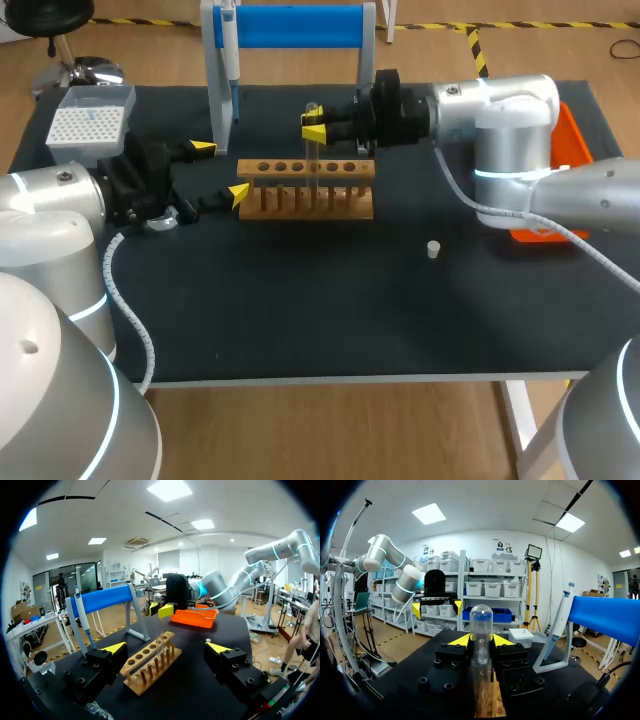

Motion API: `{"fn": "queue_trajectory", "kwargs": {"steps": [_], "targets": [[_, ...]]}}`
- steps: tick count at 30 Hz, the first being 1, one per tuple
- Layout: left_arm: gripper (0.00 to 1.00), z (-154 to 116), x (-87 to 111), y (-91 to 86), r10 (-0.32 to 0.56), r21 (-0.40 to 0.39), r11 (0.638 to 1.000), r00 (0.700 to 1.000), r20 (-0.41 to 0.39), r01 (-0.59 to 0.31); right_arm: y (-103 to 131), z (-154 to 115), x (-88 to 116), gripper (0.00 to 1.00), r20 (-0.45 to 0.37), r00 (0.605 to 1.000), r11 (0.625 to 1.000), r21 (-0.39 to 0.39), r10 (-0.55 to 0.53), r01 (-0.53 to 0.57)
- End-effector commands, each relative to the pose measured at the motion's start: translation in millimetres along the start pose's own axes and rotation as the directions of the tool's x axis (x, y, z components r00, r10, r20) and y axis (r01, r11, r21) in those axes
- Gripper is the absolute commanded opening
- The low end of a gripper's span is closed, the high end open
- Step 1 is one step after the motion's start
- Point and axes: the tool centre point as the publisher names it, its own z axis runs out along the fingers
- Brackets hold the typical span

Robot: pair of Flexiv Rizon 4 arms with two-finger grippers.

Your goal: Invert the test tube, pick up the pipette, mount the tip to pipette, aspirate from beaker and dispense into the tube, eject the tip, return the pipette, and cap with the stopper.

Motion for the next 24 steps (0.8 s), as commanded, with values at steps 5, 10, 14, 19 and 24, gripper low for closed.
{"fn": "queue_trajectory", "kwargs": {"steps": [5, 10, 14, 19, 24], "targets": [[1.00, 0.3, 1.1, 0.5, 0.001, 0.001, 1.000, 1.000, 0.004, -0.001, 17.4, -2.3, 1.0, 0.00, 0.001, 1.000, 1.000, 0.009, -0.003, 0.003], [1.00, 0.3, 1.1, 0.5, 0.001, 0.001, 1.000, 1.000, 0.004, -0.001, 31.8, -4.4, 4.2, 0.00, 0.006, 1.000, 1.000, 0.003, -0.008, 0.008], [1.00, 0.3, 1.1, 0.5, 0.001, 0.001, 1.000, 1.000, 0.004, -0.001, 41.0, -7.3, 10.4, 0.00, 0.006, 1.000, 1.000, -0.003, -0.007, 0.007], [1.00, 0.3, 1.1, 0.5, 0.001, 0.001, 1.000, 1.000, 0.004, -0.001, 55.4, -16.8, 23.0, 0.00, 0.021, 1.000, 1.000, -0.003, 0.012, -0.012], [1.00, 0.3, 1.1, 0.5, 0.001, 0.001, 1.000, 1.000, 0.004, -0.001, 64.8, -25.6, 34.7, 0.00, 0.037, 0.999, 0.999, -0.012, 0.031, -0.030]]}}
